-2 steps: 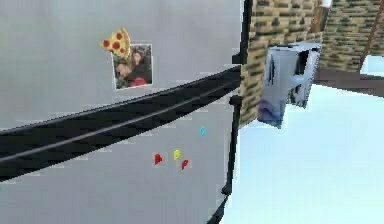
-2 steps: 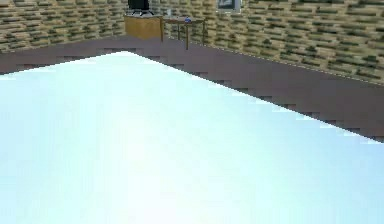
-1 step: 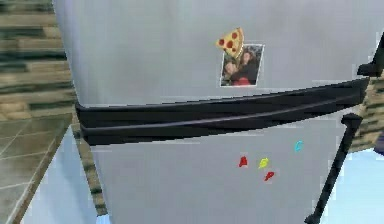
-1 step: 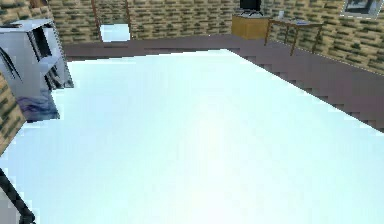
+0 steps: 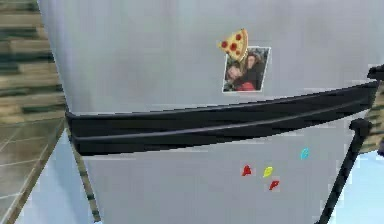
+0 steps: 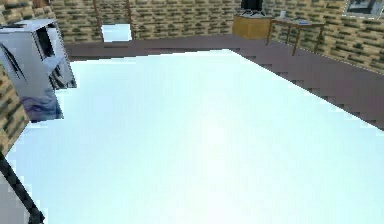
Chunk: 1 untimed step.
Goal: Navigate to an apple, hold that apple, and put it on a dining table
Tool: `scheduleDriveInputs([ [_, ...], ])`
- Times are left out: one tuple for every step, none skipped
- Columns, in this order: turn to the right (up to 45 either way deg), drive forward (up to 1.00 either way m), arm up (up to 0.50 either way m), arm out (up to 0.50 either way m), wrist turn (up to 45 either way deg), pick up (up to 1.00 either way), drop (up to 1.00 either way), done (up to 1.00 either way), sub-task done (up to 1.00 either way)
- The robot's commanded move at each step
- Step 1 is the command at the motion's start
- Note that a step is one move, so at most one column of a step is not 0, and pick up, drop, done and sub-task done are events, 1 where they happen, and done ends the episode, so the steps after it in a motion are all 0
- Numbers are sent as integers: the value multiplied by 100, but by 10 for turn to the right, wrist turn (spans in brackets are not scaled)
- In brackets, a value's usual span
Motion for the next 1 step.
scheduleDriveInputs([
  [-450, 0, 0, 0, 0, 0, 0, 0, 0],
])
